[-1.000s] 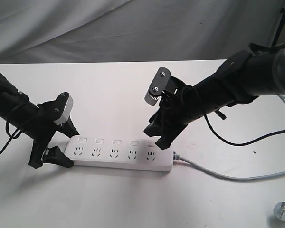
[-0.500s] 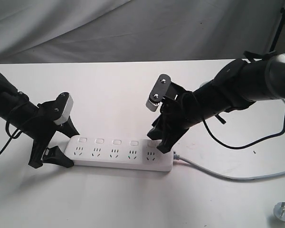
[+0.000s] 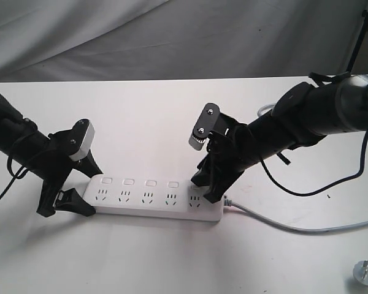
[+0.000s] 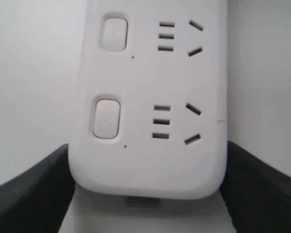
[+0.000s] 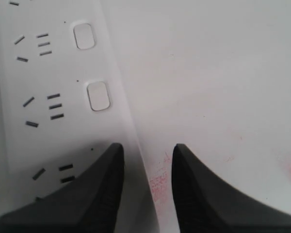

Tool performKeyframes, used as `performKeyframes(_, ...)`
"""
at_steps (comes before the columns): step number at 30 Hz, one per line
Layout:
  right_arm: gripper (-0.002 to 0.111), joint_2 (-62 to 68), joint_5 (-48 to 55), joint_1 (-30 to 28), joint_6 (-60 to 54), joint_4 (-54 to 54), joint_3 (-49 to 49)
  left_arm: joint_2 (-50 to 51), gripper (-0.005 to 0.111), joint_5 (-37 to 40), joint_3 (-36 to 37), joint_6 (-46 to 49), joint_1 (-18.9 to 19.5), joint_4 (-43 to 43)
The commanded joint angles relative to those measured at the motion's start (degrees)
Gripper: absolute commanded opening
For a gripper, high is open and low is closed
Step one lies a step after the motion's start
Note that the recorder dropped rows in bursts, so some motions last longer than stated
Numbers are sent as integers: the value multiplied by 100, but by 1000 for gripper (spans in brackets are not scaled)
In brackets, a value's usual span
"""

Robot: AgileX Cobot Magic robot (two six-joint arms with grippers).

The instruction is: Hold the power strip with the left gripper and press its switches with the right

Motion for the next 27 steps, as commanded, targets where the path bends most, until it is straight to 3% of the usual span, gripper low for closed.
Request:
performKeyframes(1, 32, 24, -15, -21, -77, -26, 16, 7, 69, 79, -30, 45, -26, -50)
performKeyframes(27, 32, 344, -211, 32, -220, -112, 386, 7, 69, 79, -30, 49, -26, -50)
